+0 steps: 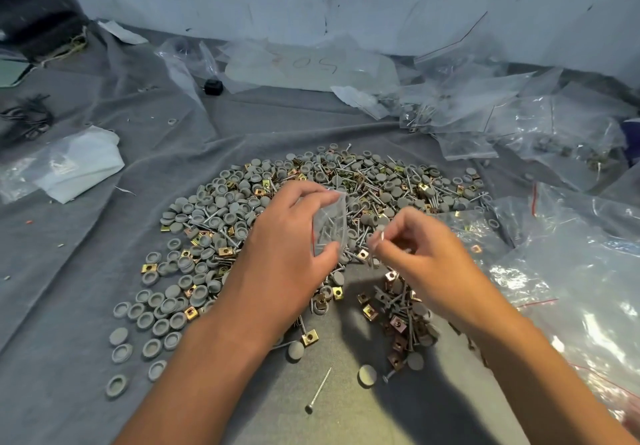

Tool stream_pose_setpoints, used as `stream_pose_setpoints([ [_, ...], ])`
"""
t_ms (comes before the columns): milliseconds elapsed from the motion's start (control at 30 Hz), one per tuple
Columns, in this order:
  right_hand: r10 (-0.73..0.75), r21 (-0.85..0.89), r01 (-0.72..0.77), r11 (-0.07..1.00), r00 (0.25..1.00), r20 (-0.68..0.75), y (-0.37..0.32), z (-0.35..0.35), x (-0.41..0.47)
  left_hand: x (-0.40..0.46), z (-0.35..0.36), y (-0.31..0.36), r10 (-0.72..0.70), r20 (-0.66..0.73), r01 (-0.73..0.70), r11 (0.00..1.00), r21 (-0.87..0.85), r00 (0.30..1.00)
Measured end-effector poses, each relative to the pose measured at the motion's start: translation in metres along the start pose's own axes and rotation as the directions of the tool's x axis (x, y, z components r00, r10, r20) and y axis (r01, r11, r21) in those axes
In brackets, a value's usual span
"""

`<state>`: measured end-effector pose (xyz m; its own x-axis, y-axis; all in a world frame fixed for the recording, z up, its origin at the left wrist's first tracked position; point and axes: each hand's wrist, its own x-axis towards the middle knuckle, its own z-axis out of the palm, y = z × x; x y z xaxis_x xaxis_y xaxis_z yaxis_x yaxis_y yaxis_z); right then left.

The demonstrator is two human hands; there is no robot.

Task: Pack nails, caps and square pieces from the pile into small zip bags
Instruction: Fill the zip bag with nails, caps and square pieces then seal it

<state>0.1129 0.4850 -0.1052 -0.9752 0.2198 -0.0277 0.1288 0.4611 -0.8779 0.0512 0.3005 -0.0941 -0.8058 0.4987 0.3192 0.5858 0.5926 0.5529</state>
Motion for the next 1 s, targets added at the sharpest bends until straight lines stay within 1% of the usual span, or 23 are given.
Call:
stream_pose_setpoints([
  [33, -0.048, 0.170, 0.055, 0.984, 0.998, -0.045, -0.005, -0.002, 0.001, 0.000, 0.000, 0.000, 0.003, -0.004, -0.003, 1.000, -0.002, 1.000],
  [67, -0.098, 0.295, 0.117, 0.948, 0.992, -0.078, -0.009, -0.001, 0.001, 0.000, 0.001, 0.000, 0.003, -0.007, -0.003, 1.000, -0.003, 1.000],
  [100, -0.148, 0.367, 0.177, 0.913, 0.983, -0.105, -0.013, 0.000, 0.001, 0.000, 0.001, 0.001, 0.003, -0.009, -0.003, 1.000, -0.004, 1.000],
  [133, -0.195, 0.393, 0.231, 0.890, 0.972, -0.129, -0.016, 0.004, 0.001, 0.000, 0.002, 0.001, 0.005, -0.008, -0.005, 1.000, -0.004, 1.000],
  [200, -0.268, 0.371, 0.320, 0.872, 0.946, -0.184, -0.018, 0.012, 0.001, 0.000, 0.003, 0.001, 0.010, -0.006, -0.010, 1.000, -0.005, 1.000],
  [267, -0.337, 0.255, 0.392, 0.884, 0.912, -0.234, -0.018, 0.020, 0.002, 0.000, 0.004, 0.001, 0.015, -0.004, -0.015, 1.000, -0.008, 1.000],
  [300, -0.392, 0.139, 0.433, 0.890, 0.885, -0.250, -0.017, 0.023, 0.003, 0.000, 0.005, 0.000, 0.017, -0.005, -0.017, 1.000, -0.008, 1.000],
  [333, -0.460, -0.012, 0.472, 0.881, 0.851, -0.253, -0.016, 0.025, 0.003, 0.000, 0.005, 0.000, 0.017, -0.006, -0.017, 1.000, -0.004, 1.000],
  [367, -0.526, -0.158, 0.502, 0.850, 0.814, -0.246, -0.015, 0.027, 0.004, -0.001, 0.006, 0.000, 0.015, -0.008, -0.015, 1.000, 0.000, 1.000],
  [400, -0.569, -0.257, 0.513, 0.819, 0.785, -0.245, -0.013, 0.027, 0.004, -0.001, 0.006, -0.001, 0.013, -0.009, -0.013, 1.000, 0.000, 1.000],
  [433, -0.582, -0.300, 0.508, 0.807, 0.771, -0.259, -0.012, 0.027, 0.004, -0.001, 0.006, -0.001, 0.011, -0.008, -0.011, 1.000, -0.004, 1.000],
  [500, -0.580, -0.311, 0.498, 0.810, 0.759, -0.296, -0.012, 0.025, 0.004, 0.000, 0.006, -0.002, 0.007, -0.001, -0.007, 1.000, -0.016, 1.000],
  [567, -0.586, -0.348, 0.488, 0.800, 0.760, -0.281, -0.013, 0.027, 0.004, 0.000, 0.005, -0.002, 0.009, 0.000, -0.009, 1.000, -0.027, 1.000],
  [633, -0.541, -0.394, 0.436, 0.809, 0.815, -0.208, -0.013, 0.029, 0.004, 0.000, 0.005, -0.001, 0.016, -0.010, -0.017, 0.999, -0.033, 1.000],
  [700, -0.473, -0.340, 0.396, 0.853, 0.862, -0.182, -0.014, 0.027, 0.002, 0.000, 0.003, 0.000, 0.018, -0.018, -0.019, 0.999, -0.031, 1.000],
  [767, -0.473, -0.293, 0.410, 0.864, 0.860, -0.192, -0.015, 0.022, -0.002, 0.000, 0.002, 0.000, 0.010, -0.022, -0.011, 1.000, -0.026, 1.000],
  [800, -0.487, -0.312, 0.420, 0.852, 0.855, -0.179, -0.014, 0.018, -0.004, 0.001, 0.001, -0.001, 0.001, -0.023, -0.001, 1.000, -0.025, 1.000],
  [833, -0.485, -0.333, 0.420, 0.844, 0.863, -0.141, -0.012, 0.014, -0.006, 0.001, 0.000, -0.002, -0.010, -0.026, 0.009, 1.000, -0.025, 1.000],
  [867, -0.450, -0.346, 0.401, 0.848, 0.890, -0.074, -0.010, 0.010, -0.008, 0.001, 0.000, -0.003, -0.017, -0.028, 0.017, 1.000, -0.026, 0.999],
  [933, -0.293, -0.379, 0.314, 0.871, 0.949, 0.112, -0.002, 0.003, -0.010, 0.001, -0.002, -0.003, -0.028, -0.030, 0.028, 0.999, -0.025, 0.999],
  [967, -0.228, -0.429, 0.291, 0.855, 0.954, 0.193, 0.003, 0.003, -0.011, 0.001, -0.002, -0.004, -0.034, -0.031, 0.033, 0.999, -0.024, 0.999],
  [1000, -0.198, -0.482, 0.301, 0.823, 0.947, 0.253, 0.007, 0.005, -0.013, 0.001, -0.002, -0.004, -0.037, -0.032, 0.036, 0.999, -0.023, 0.999],
])
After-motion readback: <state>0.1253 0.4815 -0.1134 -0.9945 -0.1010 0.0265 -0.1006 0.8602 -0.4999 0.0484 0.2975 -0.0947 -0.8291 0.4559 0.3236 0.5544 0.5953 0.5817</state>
